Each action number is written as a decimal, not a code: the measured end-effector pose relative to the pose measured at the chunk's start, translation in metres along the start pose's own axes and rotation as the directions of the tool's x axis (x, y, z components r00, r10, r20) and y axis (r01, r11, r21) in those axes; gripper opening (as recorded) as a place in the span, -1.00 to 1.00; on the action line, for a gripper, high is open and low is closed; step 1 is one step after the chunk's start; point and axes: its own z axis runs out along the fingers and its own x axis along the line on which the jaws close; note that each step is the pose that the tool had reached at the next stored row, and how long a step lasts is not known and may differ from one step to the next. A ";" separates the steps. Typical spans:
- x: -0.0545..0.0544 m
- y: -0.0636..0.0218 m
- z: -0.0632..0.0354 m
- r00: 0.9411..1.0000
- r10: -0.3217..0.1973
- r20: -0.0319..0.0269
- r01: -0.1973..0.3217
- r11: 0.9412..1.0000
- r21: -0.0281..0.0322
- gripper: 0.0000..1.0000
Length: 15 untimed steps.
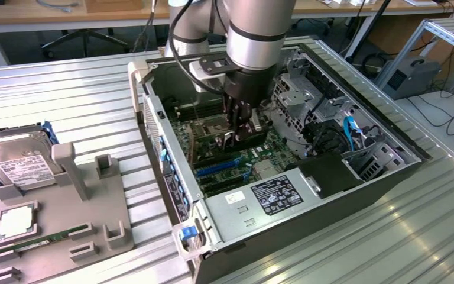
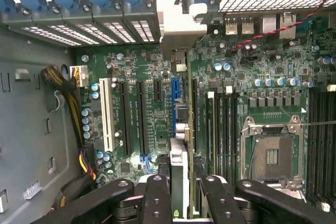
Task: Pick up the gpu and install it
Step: 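Insert the gpu into the slot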
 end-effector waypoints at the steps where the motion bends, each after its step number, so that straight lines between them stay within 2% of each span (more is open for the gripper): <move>1: 0.000 0.0011 0.0003 1.000 0.000 0.000 0.000 1.000 0.000 -0.46; 9: 0.001 0.0041 0.0046 1.000 0.000 0.000 0.000 1.000 0.001 -0.46; 14: 0.003 0.0085 0.0079 1.000 0.000 0.000 0.000 1.000 0.001 -0.46; 15: 0.003 0.0115 0.0079 1.000 0.000 0.000 0.000 1.000 0.001 -0.46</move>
